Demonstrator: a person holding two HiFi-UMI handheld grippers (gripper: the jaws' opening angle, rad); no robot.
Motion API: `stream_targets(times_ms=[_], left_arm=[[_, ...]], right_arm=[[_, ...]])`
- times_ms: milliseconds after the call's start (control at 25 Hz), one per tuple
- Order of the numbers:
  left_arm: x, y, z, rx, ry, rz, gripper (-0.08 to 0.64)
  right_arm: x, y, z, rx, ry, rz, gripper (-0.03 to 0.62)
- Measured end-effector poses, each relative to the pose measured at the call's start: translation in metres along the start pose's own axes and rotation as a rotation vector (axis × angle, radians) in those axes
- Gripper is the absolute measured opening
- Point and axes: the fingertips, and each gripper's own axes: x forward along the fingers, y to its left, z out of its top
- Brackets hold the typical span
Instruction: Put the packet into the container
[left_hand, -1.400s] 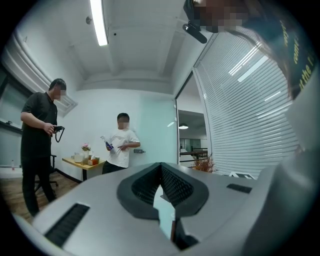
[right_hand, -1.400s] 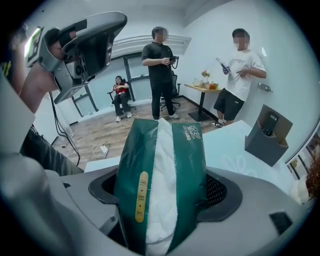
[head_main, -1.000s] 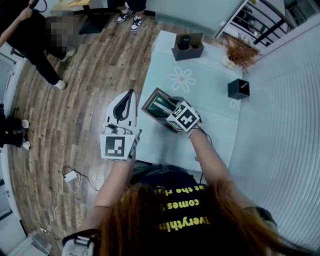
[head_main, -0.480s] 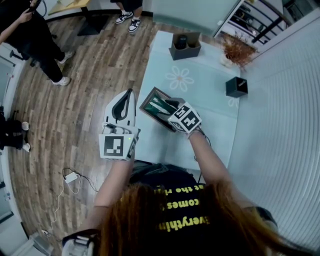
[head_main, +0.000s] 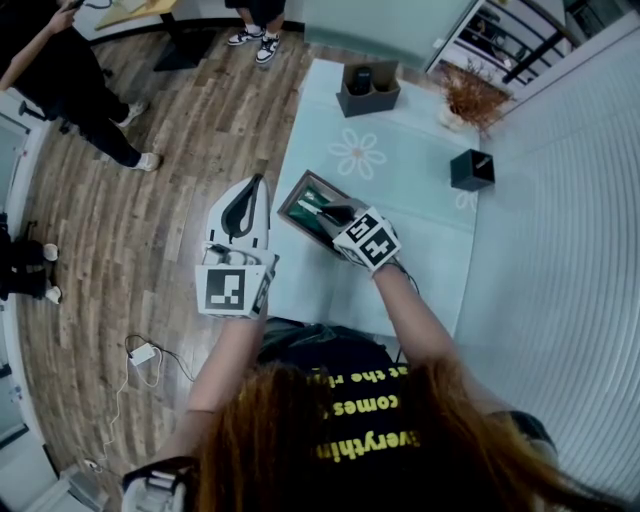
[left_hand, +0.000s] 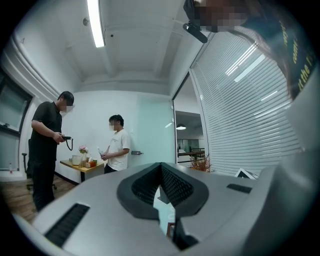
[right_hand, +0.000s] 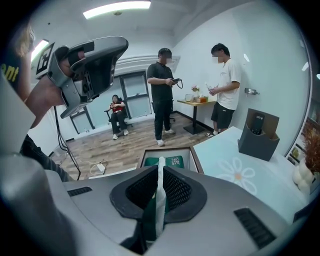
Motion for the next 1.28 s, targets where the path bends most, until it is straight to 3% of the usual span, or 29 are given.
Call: stream_targets(times_ms=[360,520,1040,1280], left_arm=[[-0.001,-0.002,0.0,0.001,0.001,-0.007,0.002],[0.0,-0.005,0.001,0.004,-0.013,-0.019,0.002],[0.006,-0.019,-0.001,0.013,-0.024,-0.064,0.002],[0.006,-0.023,-0.009,0.014,0.001,-0.077,0.002]], right_arm=[[-0.017,-0.006,0.023,0.035,-0.155,-0.043,0.023],[-0.037,-0.004,0.047,-0.025,-0.245,-0.092,0.023],[-0.121,-0.009,0.125,0.002,-0.625,-0.147,0.023],[-0.155,-0.01,0.135,-0.029,-0.699,-0.219,0.023]])
